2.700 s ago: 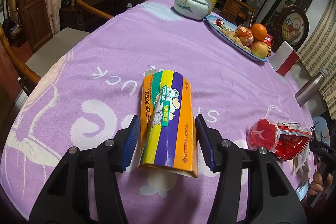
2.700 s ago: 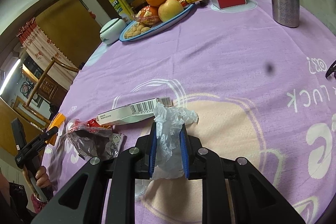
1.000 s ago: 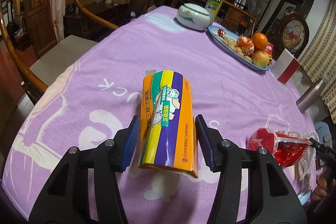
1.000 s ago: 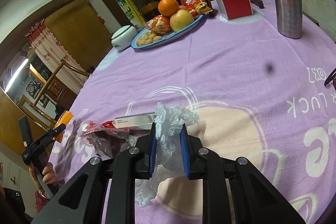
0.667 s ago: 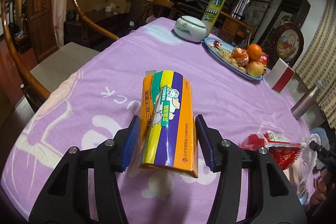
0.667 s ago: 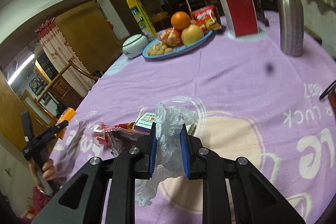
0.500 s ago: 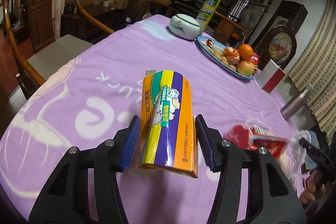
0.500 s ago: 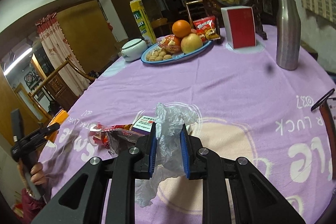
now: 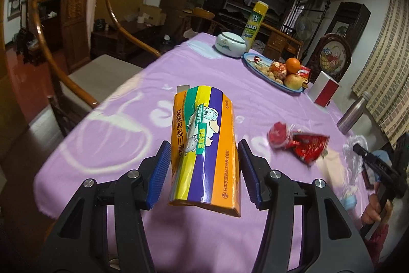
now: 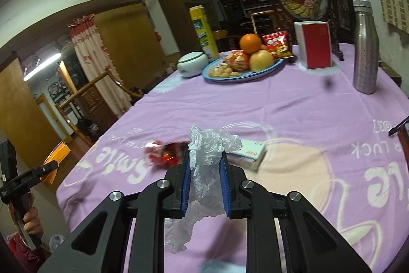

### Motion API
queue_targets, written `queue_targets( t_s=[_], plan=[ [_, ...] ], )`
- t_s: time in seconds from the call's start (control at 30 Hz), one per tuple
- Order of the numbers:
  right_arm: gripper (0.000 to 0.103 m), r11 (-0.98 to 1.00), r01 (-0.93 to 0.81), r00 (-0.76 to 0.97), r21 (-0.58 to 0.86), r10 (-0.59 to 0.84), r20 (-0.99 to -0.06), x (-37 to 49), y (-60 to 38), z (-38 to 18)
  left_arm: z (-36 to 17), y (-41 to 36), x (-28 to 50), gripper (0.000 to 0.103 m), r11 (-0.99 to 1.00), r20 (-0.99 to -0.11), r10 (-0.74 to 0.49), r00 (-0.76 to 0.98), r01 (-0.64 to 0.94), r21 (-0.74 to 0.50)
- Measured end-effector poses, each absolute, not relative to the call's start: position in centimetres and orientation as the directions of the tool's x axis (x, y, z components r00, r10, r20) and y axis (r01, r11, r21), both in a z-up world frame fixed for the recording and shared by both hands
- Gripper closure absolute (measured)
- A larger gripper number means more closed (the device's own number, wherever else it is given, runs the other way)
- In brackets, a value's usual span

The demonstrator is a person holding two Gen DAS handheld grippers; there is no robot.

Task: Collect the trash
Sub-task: 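Carry the box and tissue over the red wastebasket and open both tools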

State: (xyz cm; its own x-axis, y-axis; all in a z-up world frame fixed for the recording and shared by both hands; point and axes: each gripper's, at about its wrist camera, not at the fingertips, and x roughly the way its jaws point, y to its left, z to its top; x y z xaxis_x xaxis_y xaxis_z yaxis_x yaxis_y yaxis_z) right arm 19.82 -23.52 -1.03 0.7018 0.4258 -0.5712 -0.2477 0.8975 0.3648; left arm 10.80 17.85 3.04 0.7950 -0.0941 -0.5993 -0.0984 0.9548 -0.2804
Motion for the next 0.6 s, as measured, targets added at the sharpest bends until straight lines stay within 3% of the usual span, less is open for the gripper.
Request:
queue_targets(
  t_s=[0.33,0.47,0.6],
  plan=[
    [0.081,0.85,-0.378,0.656,0.367,0.525,-0.542,16.2,-17.8,1.2,1.1,24.3,2.2,0.05,0.939,-0.666,-0.001,0.746,-0.229,-0.257],
    [0.081,0.82,-0.444,0.607,0.36,0.571,-0.552,15.0,-13.7,2.0,-1.7,27.7,-1.1,0.049,0.931,-0.742,0.035,0.67,-0.291,-0.219],
    [0.081,0.777,-0.526,0.542,0.345,0.619,-0.568,13.7,-8.3,2.7,-5.1,30.1,-3.0,0.042,0.931,-0.814,0.043,0.579,-0.32,-0.178]
  ],
)
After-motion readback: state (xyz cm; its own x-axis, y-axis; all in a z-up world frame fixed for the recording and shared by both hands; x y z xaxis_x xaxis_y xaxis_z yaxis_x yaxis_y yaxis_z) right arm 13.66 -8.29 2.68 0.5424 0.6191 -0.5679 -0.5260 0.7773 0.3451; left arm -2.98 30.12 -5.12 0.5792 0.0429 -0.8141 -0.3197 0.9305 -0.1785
